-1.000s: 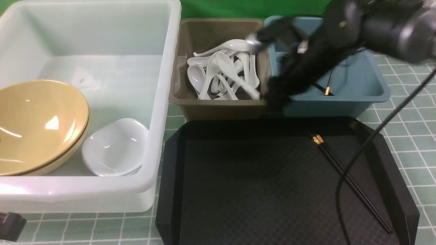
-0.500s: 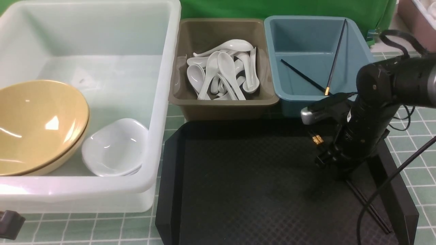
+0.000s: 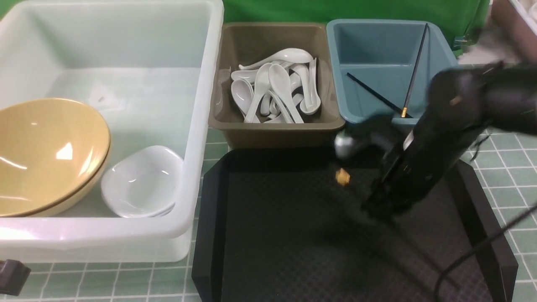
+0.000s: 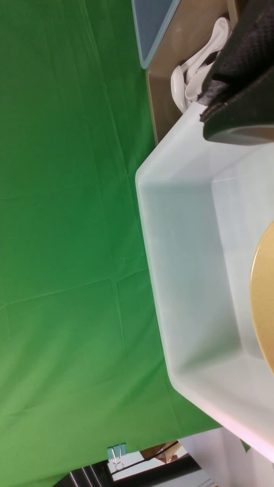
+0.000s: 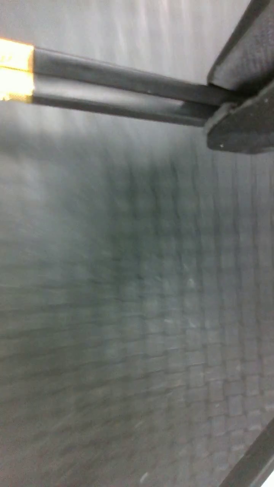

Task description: On blue table put chopsticks spoon bowls plates into blue grey white boxes.

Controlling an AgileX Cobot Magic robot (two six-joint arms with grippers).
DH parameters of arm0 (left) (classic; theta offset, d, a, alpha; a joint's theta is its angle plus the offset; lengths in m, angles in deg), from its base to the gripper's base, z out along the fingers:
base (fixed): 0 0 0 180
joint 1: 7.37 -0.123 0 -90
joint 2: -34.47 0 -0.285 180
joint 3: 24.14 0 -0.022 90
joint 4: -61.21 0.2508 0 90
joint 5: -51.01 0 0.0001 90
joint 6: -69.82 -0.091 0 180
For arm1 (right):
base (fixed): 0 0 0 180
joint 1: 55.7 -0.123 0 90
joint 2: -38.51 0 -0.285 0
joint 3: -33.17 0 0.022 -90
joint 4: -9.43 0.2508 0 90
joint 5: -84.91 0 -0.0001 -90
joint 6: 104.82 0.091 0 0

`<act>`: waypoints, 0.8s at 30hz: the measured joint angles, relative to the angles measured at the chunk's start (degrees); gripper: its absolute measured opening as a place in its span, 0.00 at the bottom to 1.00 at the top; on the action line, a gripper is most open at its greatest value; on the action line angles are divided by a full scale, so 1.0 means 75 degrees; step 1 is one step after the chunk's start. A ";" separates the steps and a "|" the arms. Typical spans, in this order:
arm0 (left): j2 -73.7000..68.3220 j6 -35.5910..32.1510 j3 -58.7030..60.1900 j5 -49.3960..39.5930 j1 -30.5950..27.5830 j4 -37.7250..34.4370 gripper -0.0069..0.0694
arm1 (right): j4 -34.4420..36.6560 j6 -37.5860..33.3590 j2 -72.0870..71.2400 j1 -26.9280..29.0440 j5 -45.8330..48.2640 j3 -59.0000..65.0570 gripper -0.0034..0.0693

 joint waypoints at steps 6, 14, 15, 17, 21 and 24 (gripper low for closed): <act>0.0000 0.0000 0.0000 -0.0082 0.0000 0.0000 0.09 | -0.0792 0.0241 -0.1408 0.0024 -0.2161 0.0000 0.24; 0.0000 0.0000 0.0000 -0.0107 0.0000 0.0000 0.09 | -0.0958 0.0849 -0.0259 0.0813 -0.8730 -0.0015 0.24; 0.0000 0.0000 0.0000 -0.0107 0.0000 0.0000 0.09 | -0.0958 0.1116 0.0023 0.0906 -0.9364 -0.0037 0.24; 0.0000 0.0000 0.0000 -0.0107 0.0000 0.0000 0.09 | -0.0958 0.1724 0.0640 0.1090 -0.9783 -0.0128 0.24; 0.0000 0.0000 0.0000 -0.0198 0.0000 0.0000 0.09 | -0.0950 0.2483 0.1728 0.1374 -0.8908 -0.0400 0.28; 0.0000 0.0000 0.0000 -0.0402 0.0000 0.0000 0.09 | -0.0950 0.2591 0.2073 0.1409 -0.8419 -0.0507 0.35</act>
